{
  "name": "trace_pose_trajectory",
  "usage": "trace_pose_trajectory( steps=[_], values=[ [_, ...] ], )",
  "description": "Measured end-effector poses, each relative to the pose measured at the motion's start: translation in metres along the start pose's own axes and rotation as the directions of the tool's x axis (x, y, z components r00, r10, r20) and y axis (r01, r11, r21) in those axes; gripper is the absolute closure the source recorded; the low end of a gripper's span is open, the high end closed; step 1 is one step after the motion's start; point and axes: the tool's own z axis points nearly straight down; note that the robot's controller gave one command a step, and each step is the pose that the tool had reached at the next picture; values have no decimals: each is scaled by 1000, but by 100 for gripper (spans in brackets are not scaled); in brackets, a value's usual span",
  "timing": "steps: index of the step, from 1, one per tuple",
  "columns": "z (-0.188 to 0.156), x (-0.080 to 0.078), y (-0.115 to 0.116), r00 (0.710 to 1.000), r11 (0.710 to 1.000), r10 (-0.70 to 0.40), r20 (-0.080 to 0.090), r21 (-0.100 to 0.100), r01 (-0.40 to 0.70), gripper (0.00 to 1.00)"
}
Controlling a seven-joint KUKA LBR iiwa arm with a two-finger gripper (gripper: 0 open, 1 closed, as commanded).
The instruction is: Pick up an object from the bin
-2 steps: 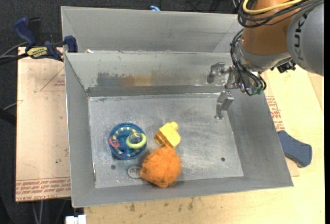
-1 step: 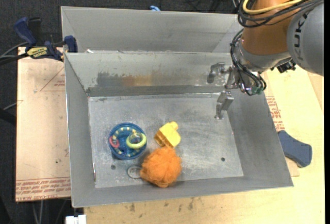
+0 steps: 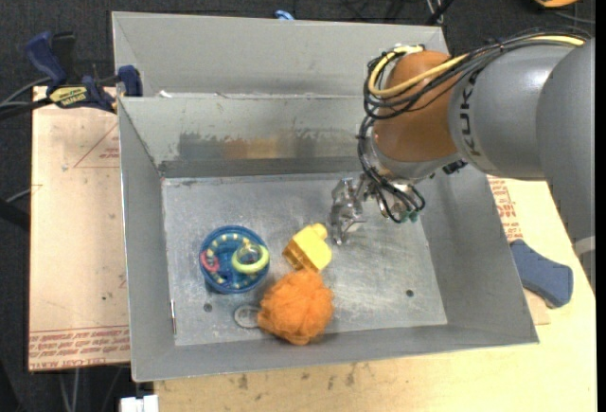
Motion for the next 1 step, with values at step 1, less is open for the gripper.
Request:
trace_pose_trajectory(
  steps=[1],
  values=[
    [0, 0, 0, 1000, 1000, -1, 0, 0, 1, 0]
  ],
)
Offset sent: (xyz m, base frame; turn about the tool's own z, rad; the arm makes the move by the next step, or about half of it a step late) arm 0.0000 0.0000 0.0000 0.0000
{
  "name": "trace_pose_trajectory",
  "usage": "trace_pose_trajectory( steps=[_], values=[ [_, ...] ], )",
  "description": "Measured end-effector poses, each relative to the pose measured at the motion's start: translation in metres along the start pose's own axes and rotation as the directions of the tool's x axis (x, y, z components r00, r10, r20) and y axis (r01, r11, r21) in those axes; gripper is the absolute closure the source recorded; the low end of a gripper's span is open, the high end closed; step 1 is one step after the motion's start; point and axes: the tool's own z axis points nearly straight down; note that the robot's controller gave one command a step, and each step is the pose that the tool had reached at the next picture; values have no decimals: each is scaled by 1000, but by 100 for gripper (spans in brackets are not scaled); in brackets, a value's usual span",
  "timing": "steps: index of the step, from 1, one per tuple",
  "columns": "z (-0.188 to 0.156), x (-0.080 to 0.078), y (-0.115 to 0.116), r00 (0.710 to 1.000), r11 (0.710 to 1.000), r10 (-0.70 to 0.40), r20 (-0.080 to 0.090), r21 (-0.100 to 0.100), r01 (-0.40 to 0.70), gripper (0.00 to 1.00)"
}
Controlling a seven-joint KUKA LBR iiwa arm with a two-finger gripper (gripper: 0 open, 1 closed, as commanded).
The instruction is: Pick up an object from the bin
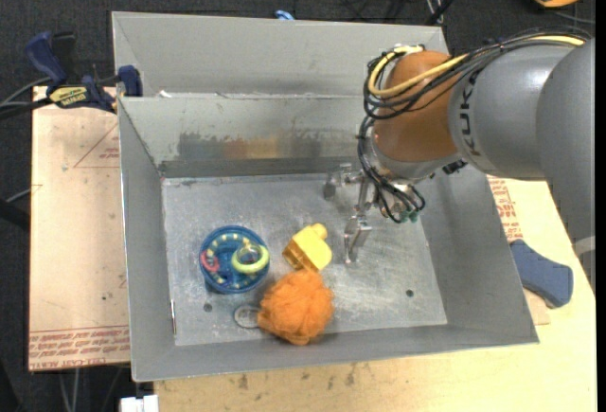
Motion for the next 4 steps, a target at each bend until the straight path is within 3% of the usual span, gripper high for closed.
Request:
trace_pose_trajectory(
  steps=[1, 2, 3, 4],
  values=[
    [0, 0, 0, 1000, 1000, 0, 0, 0, 0, 0],
    [3, 10, 9, 999, 999, -37, 0, 1, 37, 0],
    [6, 23, 38, 996, 996, 86, 0, 0, -86, 0],
    [5, 13, 87, 1000, 1000, -10, 0, 1, 10, 100]
  ],
)
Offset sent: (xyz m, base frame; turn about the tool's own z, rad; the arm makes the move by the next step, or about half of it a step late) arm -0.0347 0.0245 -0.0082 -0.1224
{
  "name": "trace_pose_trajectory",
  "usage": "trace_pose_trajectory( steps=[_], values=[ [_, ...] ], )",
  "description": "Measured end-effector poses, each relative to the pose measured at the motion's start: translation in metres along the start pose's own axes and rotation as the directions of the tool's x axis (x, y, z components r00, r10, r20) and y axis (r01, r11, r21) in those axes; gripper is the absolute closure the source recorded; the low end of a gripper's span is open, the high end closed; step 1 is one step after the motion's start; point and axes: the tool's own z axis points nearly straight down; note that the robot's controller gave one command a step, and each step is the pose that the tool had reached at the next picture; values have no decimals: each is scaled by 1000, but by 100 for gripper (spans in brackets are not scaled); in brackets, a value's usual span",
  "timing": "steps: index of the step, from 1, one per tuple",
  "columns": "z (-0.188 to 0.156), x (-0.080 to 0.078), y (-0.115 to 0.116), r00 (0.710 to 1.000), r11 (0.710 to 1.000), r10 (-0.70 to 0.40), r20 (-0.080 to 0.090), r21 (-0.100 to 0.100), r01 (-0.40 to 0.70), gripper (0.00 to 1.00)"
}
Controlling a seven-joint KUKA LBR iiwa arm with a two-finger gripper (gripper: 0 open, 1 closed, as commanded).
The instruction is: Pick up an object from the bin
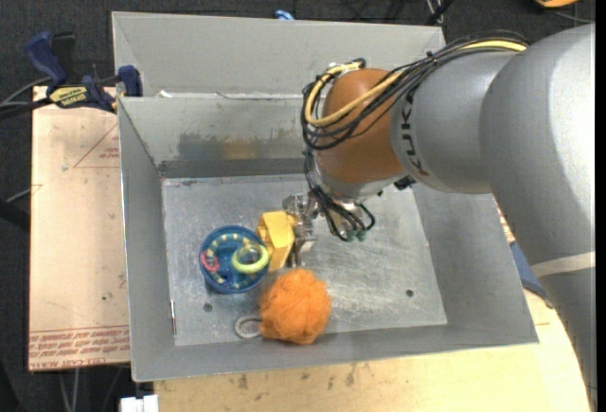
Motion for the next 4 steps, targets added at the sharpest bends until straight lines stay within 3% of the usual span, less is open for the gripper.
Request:
trace_pose_trajectory(
  steps=[2, 3, 4],
  values=[
    [0, 0, 0, 1000, 1000, 0, 0, 0, 0, 100],
    [0, 8, 15, 976, 976, -217, 8, 2, 217, 100],
    [0, 8, 15, 976, 976, -217, 8, 2, 217, 100]
  ],
)
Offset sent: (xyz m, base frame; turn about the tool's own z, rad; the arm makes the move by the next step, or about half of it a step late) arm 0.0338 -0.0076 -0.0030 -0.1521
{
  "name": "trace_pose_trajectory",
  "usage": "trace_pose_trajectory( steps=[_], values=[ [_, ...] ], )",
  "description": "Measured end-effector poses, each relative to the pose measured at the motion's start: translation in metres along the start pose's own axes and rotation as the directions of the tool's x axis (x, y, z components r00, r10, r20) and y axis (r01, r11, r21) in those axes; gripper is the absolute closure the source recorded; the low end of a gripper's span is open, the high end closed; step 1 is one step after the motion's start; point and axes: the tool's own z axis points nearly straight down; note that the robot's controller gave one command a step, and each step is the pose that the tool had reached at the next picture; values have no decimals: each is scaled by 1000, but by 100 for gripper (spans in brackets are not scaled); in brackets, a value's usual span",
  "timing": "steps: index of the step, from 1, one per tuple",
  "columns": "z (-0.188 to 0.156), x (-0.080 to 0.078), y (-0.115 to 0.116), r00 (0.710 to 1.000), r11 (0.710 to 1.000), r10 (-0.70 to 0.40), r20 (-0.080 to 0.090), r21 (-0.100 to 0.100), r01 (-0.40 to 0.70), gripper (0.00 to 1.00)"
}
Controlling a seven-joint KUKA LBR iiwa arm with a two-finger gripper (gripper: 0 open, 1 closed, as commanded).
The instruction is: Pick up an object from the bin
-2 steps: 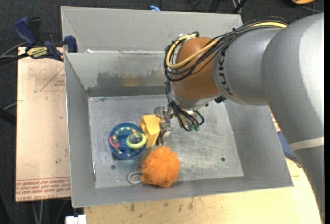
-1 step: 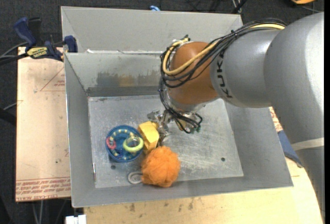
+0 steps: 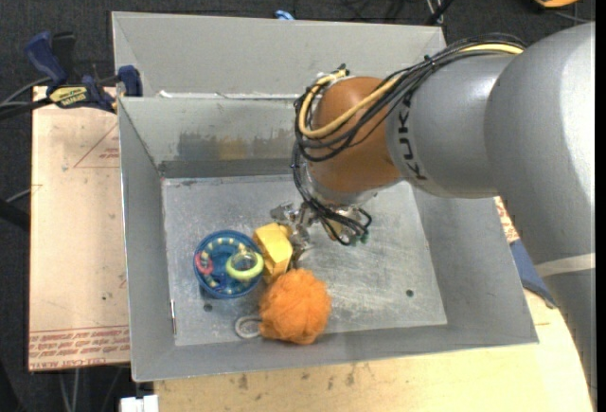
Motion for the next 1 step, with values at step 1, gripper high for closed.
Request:
trace_pose_trajectory(
  steps=[1],
  values=[
    [-145, -12, 29, 1000, 1000, -7, -4, -3, 7, 100]
  ],
)
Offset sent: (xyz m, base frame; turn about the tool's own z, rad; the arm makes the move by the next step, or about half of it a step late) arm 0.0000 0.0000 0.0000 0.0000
